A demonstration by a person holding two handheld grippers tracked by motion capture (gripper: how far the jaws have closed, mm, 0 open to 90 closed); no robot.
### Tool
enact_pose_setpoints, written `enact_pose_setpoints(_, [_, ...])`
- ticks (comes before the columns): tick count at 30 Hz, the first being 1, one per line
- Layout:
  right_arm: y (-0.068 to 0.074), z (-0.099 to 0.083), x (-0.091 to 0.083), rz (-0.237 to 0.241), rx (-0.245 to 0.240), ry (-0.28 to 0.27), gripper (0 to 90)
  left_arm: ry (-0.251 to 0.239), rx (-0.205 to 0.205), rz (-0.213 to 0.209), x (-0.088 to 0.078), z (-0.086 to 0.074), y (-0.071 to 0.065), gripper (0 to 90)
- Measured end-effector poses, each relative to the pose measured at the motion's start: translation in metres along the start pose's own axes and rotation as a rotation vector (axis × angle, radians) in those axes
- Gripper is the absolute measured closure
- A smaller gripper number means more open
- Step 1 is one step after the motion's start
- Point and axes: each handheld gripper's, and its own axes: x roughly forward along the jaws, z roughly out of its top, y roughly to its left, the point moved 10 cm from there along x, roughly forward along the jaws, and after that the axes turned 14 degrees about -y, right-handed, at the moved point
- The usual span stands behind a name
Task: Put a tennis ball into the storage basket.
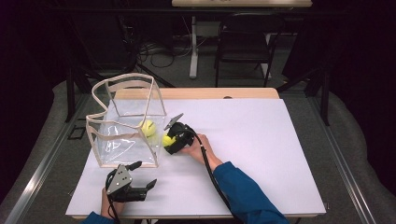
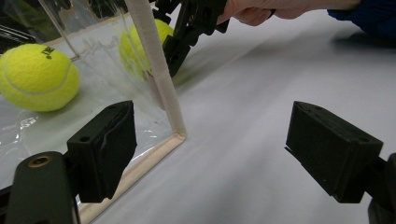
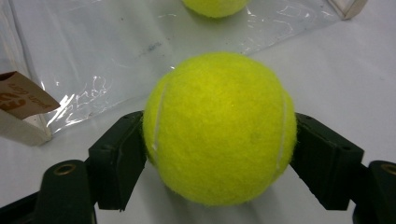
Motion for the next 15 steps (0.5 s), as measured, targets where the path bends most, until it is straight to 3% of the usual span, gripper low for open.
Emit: enact_pose_setpoints(15, [-0.0014,0.0022,-0.0045,0.001,-0.005,0.001,25.7,-0.003,0.001,-0.002,-0.0004,0.0006,-0.0005,16.1])
